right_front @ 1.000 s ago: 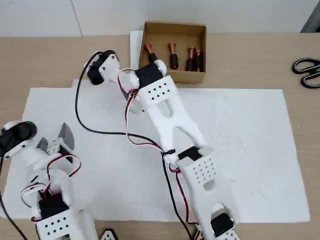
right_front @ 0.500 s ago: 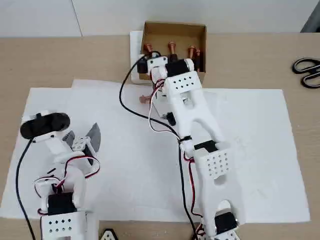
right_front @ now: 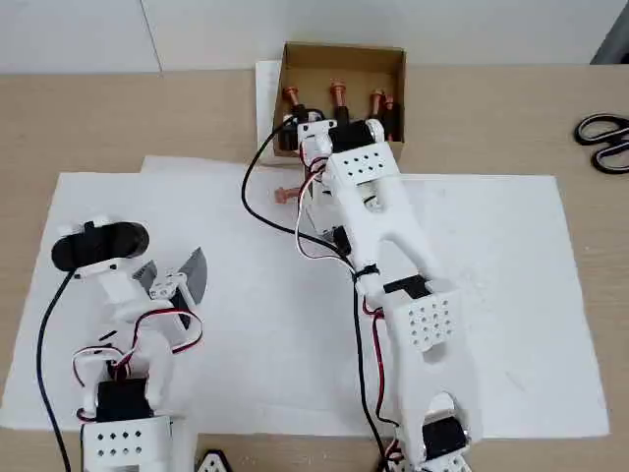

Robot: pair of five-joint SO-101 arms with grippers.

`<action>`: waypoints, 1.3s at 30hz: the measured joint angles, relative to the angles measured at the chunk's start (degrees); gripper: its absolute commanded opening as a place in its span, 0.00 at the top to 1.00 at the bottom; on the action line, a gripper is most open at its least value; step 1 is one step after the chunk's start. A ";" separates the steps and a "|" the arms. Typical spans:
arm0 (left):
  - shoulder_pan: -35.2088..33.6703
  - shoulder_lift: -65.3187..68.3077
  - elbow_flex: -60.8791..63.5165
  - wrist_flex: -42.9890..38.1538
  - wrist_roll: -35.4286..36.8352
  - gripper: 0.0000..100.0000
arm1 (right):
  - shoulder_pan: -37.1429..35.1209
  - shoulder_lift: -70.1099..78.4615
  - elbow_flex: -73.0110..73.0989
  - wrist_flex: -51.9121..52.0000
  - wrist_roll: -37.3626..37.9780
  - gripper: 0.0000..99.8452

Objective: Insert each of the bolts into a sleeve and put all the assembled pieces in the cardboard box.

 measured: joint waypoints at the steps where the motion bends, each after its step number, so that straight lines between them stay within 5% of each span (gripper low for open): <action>1: 0.00 0.00 0.00 0.00 0.00 0.76 | 0.00 0.00 0.00 0.18 0.00 0.93; 6: 0.00 0.00 0.00 0.00 0.00 0.76 | 0.00 0.00 0.88 0.26 0.00 0.86; 28: 0.00 0.00 0.00 0.70 0.00 0.76 | 0.00 -0.09 3.87 0.26 2.02 0.86; 39: 0.00 0.00 0.00 0.70 0.00 0.76 | 0.44 1.41 3.87 0.26 4.75 1.00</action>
